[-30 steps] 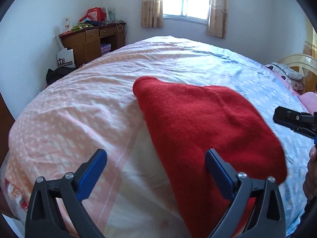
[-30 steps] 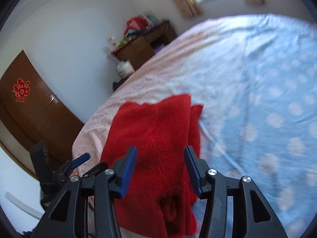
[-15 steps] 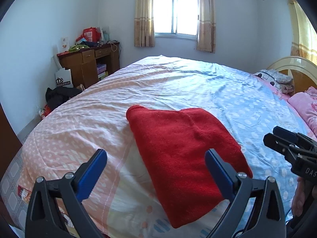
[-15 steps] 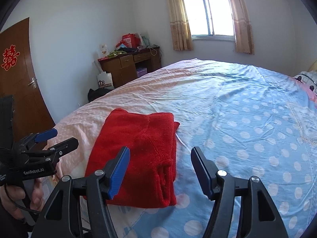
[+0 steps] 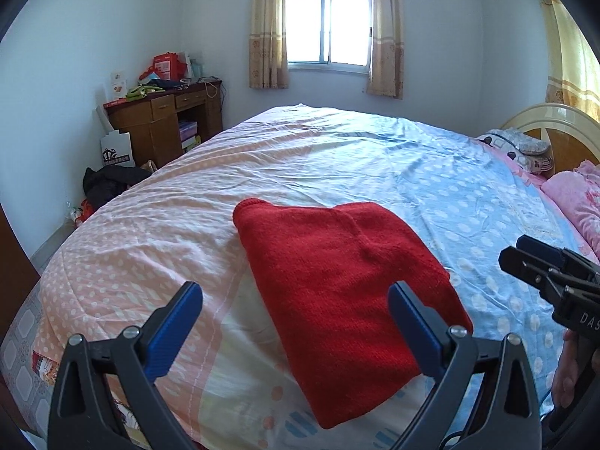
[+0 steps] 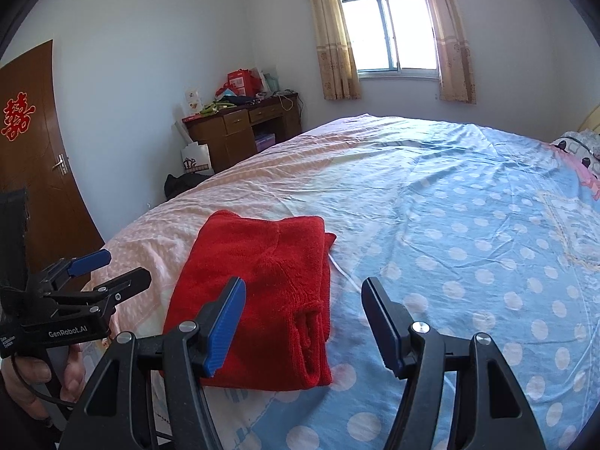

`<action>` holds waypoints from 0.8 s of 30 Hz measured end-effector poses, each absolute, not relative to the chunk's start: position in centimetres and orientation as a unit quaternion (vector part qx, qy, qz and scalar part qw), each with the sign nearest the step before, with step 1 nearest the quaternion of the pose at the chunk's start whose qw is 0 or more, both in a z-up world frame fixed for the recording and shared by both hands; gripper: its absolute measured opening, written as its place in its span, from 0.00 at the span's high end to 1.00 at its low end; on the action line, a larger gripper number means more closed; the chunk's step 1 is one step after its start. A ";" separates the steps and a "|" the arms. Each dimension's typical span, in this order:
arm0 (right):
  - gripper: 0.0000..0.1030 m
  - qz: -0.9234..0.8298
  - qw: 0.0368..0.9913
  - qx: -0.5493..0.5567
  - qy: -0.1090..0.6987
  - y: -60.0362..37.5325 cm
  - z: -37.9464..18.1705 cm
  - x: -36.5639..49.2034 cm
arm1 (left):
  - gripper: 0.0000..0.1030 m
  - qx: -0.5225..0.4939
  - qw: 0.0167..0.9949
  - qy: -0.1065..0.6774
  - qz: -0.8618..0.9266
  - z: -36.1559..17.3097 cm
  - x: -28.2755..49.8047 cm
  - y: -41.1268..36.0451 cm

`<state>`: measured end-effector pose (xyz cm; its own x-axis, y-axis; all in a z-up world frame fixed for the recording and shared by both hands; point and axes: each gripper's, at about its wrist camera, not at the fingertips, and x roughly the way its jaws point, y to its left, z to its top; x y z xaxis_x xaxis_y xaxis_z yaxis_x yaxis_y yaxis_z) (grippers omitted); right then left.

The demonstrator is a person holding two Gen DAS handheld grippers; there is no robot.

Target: Fold small clothes

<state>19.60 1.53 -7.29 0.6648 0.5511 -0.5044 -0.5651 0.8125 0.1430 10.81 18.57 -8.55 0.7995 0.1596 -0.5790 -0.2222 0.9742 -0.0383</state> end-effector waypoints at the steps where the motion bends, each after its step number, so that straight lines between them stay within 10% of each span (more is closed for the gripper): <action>1: 0.37 0.306 0.912 -0.014 0.272 1.6 -7.3 19.6 | 0.01 -0.053 0.947 0.300 0.101 -8.6 10.8 18.6; 24: 0.36 0.305 0.920 -0.014 0.246 1.3 -6.6 18.4 | 0.00 -0.047 0.949 0.297 0.101 -8.6 10.9 18.3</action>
<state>18.44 1.33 -6.62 0.6925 0.5545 -0.4615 -0.5685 0.8133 0.1242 10.89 18.31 -8.64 0.8040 0.1626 -0.5720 -0.2188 0.9753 -0.0303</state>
